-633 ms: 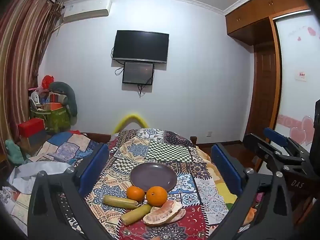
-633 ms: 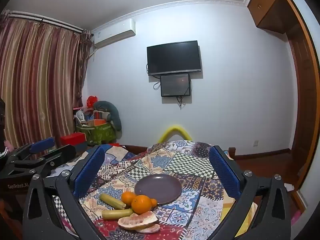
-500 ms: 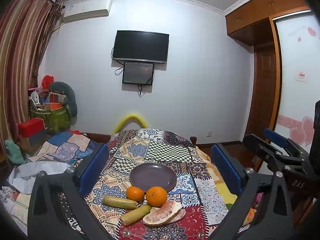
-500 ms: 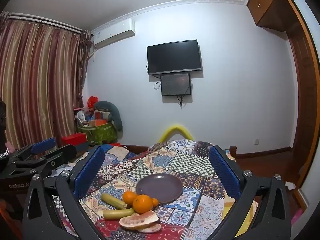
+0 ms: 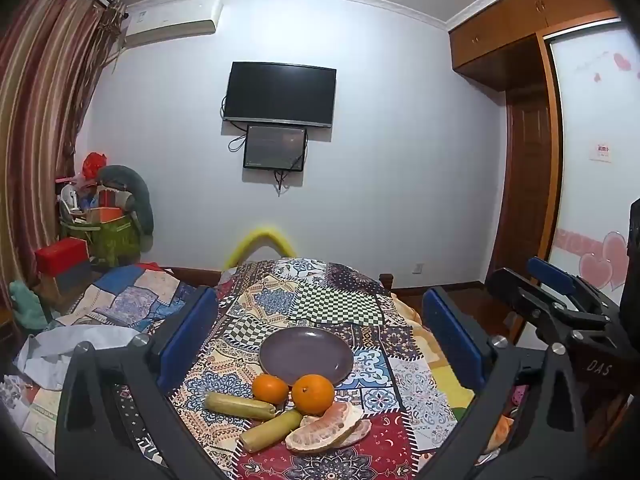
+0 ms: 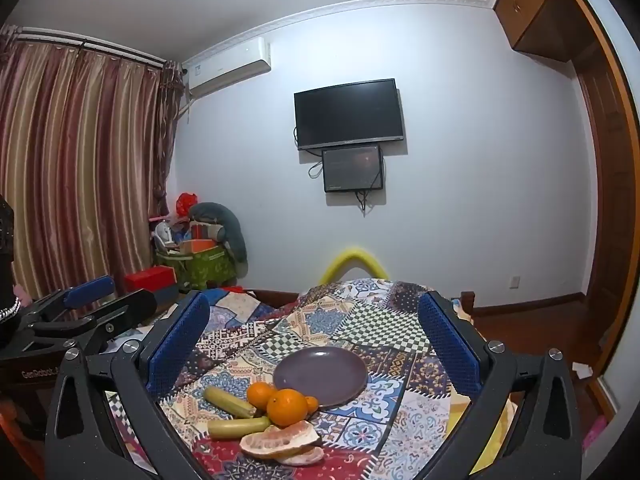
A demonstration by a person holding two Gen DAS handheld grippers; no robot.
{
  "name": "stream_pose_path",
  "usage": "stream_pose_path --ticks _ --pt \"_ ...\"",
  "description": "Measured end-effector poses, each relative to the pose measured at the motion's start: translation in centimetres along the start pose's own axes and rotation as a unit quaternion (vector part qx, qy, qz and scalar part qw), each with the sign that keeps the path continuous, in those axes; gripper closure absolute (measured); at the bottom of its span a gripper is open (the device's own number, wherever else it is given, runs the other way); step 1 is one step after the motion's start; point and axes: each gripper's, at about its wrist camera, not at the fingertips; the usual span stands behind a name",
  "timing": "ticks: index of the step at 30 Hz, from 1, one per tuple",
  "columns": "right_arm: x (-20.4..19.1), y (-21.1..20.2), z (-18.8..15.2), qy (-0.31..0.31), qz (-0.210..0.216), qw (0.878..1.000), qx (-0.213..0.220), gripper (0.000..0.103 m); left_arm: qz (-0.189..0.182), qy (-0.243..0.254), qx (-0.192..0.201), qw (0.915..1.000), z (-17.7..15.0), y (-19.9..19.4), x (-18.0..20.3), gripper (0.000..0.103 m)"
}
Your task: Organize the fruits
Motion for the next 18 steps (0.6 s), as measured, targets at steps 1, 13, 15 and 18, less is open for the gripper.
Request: stream_pose_path --ticks 1,13,15,18 --pt "-0.05 -0.01 0.02 0.000 0.000 1.000 0.000 0.000 0.000 0.000 0.000 1.0000 -0.02 0.00 0.03 0.000" --pt "-0.27 -0.15 0.02 -0.002 0.001 1.000 0.003 0.000 0.001 0.002 0.001 1.0000 -0.19 0.25 0.01 0.000" --pt "-0.23 -0.14 0.05 -0.001 0.002 1.000 0.003 0.000 0.001 0.002 0.002 1.0000 -0.16 0.29 -0.01 0.000" --pt "-0.26 -0.14 0.07 -0.001 0.002 1.000 0.004 0.000 0.000 0.004 0.004 1.0000 -0.11 -0.13 0.61 0.000"
Point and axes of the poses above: each gripper's, at about its wrist camera, not at the fingertips, and y roughly the way its jaws point, x to its right, z to its top, and after that the axes turned 4 degrees about x, right-handed
